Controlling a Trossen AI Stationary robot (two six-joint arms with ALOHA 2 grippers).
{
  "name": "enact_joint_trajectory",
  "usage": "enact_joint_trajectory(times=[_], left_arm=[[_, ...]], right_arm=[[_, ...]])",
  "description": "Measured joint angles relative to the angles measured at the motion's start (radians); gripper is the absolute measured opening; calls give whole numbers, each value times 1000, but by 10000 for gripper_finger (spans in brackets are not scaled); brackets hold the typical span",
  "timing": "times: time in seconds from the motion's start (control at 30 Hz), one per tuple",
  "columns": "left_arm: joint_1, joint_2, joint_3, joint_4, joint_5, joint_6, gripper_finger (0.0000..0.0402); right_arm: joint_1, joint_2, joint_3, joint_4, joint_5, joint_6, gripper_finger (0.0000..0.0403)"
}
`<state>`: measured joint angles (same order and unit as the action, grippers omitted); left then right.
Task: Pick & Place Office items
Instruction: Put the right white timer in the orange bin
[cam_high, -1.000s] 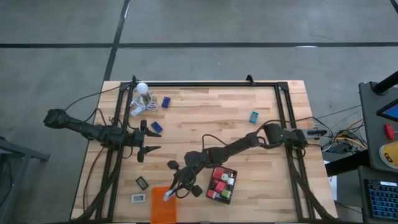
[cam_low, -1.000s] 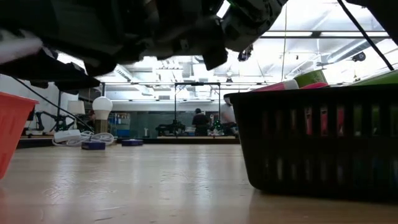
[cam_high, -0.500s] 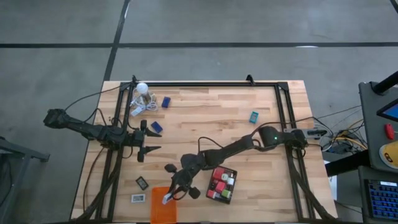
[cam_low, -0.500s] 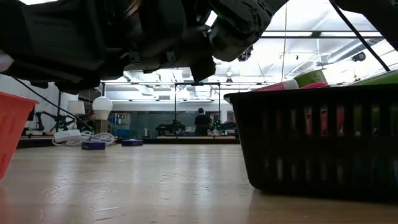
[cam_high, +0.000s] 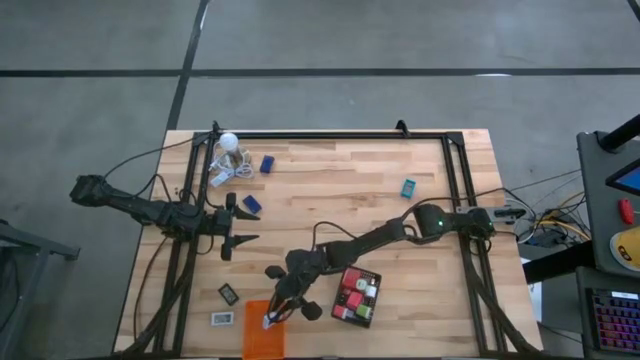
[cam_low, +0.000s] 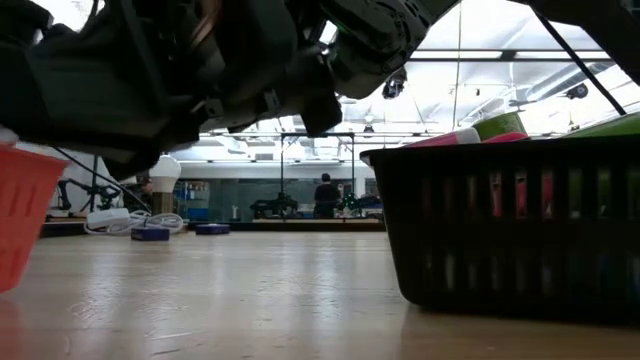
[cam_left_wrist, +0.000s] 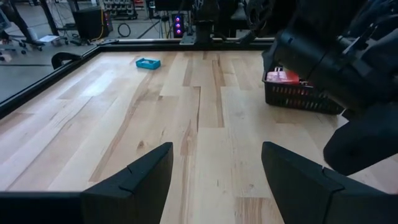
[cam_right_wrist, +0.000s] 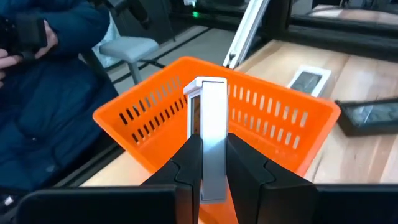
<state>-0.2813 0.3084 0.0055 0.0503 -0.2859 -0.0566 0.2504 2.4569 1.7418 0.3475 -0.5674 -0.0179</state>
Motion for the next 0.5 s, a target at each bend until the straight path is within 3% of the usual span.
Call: enact_joint_trajectory(times=[0.5], left_arm=[[0, 0, 0, 0, -1, 0, 252]], right_arm=[[-12, -8, 2, -103, 3, 0, 50]])
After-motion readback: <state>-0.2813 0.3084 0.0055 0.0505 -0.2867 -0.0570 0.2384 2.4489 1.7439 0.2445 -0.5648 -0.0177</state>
